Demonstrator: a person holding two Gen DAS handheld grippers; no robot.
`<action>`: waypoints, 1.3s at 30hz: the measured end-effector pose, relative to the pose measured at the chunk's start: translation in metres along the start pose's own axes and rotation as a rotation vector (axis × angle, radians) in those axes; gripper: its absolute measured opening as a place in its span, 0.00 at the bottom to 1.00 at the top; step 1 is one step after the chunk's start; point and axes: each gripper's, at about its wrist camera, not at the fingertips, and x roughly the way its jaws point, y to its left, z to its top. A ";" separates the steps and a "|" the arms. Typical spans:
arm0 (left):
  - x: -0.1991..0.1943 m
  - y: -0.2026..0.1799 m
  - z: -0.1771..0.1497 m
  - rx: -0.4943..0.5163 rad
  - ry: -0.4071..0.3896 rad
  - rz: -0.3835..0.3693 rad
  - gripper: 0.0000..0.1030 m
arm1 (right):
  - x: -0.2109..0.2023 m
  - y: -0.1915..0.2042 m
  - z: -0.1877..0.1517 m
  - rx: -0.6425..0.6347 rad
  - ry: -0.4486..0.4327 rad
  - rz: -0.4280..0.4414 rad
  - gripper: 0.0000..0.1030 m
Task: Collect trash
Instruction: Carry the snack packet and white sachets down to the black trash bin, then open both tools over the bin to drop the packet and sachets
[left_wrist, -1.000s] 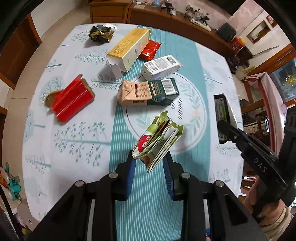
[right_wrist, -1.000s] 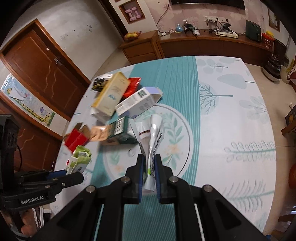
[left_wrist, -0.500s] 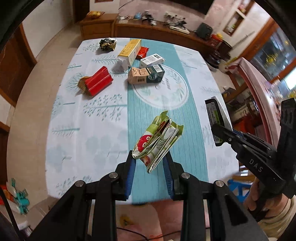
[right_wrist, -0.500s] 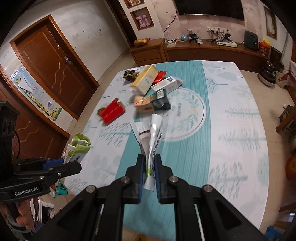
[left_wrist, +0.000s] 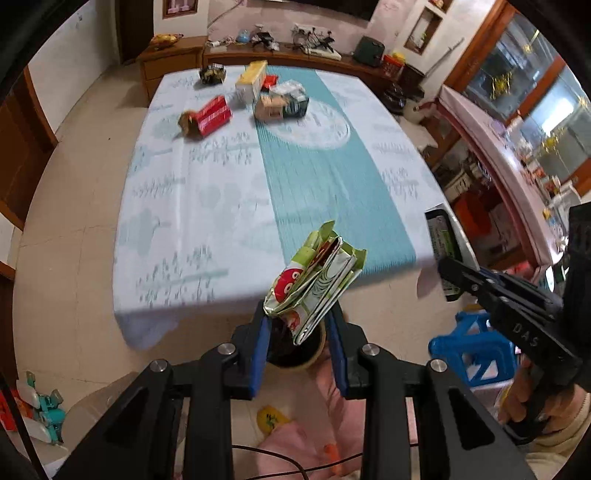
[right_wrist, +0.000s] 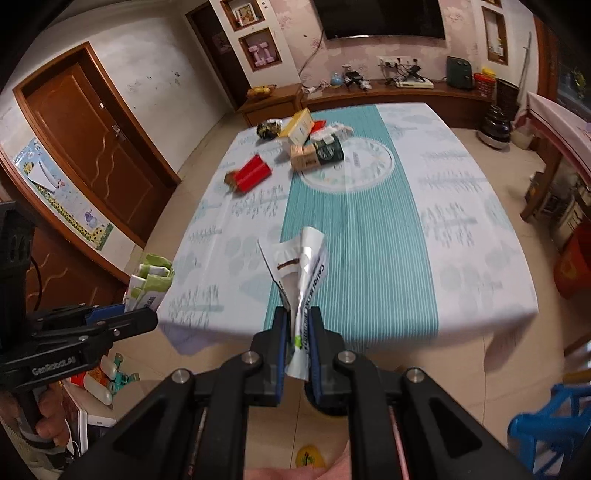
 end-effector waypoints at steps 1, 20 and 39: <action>0.001 -0.001 -0.009 0.007 0.013 -0.001 0.27 | -0.003 0.002 -0.009 0.002 0.011 -0.007 0.10; 0.150 -0.021 -0.093 -0.048 0.224 0.009 0.27 | 0.087 -0.049 -0.124 0.048 0.285 -0.038 0.10; 0.414 0.003 -0.142 -0.198 0.320 0.064 0.28 | 0.327 -0.140 -0.212 0.087 0.475 -0.033 0.11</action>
